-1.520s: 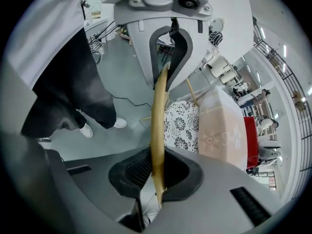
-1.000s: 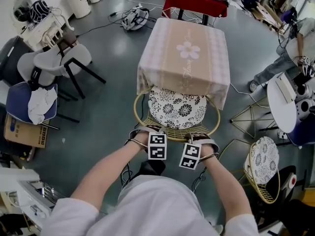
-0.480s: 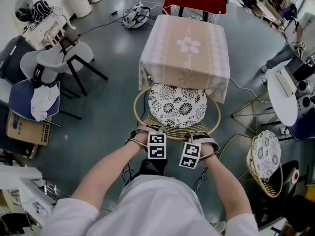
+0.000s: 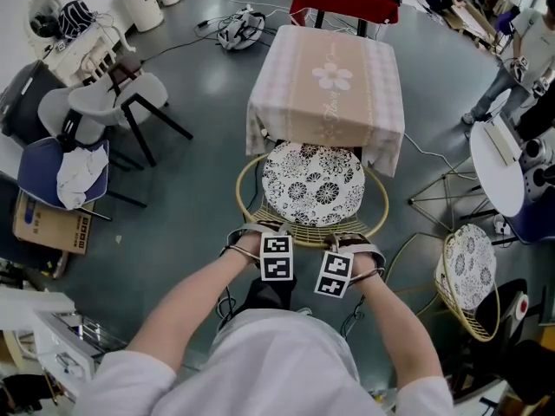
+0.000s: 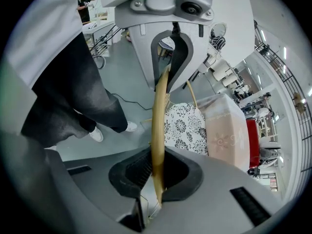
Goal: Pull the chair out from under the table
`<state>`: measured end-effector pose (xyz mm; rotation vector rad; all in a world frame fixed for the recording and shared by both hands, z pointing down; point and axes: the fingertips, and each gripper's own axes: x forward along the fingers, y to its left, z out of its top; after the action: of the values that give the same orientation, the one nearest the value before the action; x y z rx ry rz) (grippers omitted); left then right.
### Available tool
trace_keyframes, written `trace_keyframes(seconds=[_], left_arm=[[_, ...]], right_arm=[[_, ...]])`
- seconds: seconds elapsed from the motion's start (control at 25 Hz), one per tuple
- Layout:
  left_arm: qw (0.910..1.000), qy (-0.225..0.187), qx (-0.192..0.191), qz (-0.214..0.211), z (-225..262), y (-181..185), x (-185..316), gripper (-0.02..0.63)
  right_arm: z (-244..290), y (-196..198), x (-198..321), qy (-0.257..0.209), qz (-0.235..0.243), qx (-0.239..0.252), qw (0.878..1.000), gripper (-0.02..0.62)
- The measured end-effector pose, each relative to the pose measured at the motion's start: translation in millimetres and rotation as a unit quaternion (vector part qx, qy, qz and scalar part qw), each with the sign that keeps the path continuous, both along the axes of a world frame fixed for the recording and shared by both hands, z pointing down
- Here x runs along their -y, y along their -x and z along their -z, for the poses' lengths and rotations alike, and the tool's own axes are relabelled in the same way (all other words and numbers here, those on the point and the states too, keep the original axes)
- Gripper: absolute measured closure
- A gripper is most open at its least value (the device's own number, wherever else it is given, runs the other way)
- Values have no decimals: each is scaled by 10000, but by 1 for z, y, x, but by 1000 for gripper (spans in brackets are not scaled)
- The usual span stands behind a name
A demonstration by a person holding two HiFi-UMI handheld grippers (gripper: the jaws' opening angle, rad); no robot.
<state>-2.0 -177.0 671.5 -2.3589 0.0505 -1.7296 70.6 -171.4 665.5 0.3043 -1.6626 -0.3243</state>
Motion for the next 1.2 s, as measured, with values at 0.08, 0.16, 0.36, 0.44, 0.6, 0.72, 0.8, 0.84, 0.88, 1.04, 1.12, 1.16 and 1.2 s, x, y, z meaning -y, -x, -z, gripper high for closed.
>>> trace_keyframes(seconds=[0.08, 0.16, 0.36, 0.44, 0.6, 0.72, 0.8, 0.84, 0.88, 1.04, 1.12, 1.16, 1.2], left_arm=[[10000, 24, -14, 29, 0, 0, -5, 546], [10000, 60, -13, 43, 0, 0, -10, 546], [10000, 44, 8, 66, 0, 3, -22, 546], [10000, 55, 26, 75, 0, 3, -26, 546], [10000, 47, 42, 62, -1, 4, -37, 546], [10000, 21, 48, 74, -2, 4, -41, 546], [9999, 13, 65, 90, -2, 4, -45, 546], [9999, 12, 72, 103, -2, 4, -47, 546], [9999, 6, 78, 116, -2, 3, -48, 546], [9999, -16, 72, 142, 1, 6, -54, 546], [9998, -27, 69, 160, 0, 7, -59, 546], [9998, -35, 70, 173, -1, 7, -61, 546], [9998, -48, 77, 188, -1, 8, -63, 546]], right_arm=[[0, 1, -4, 1, -3, -8, 10000, 566], [0, 1, -9, -8, 5, -13, 10000, 566], [0, 3, -19, -22, 33, -16, 10000, 566], [0, 3, -24, -19, 45, -19, 10000, 566], [0, 4, -34, -22, 89, -9, 10000, 566], [-1, 4, -39, -26, 112, -12, 9999, 566], [-1, 4, -43, -33, 121, -14, 9999, 566], [-1, 4, -45, -34, 126, -16, 9999, 566], [0, 3, -46, -32, 133, -18, 9999, 566], [3, 6, -52, -38, 170, -6, 9998, 566], [2, 7, -57, -50, 179, -13, 9998, 566], [1, 7, -59, -56, 181, -16, 9998, 566], [1, 8, -61, -57, 184, -13, 9998, 566]])
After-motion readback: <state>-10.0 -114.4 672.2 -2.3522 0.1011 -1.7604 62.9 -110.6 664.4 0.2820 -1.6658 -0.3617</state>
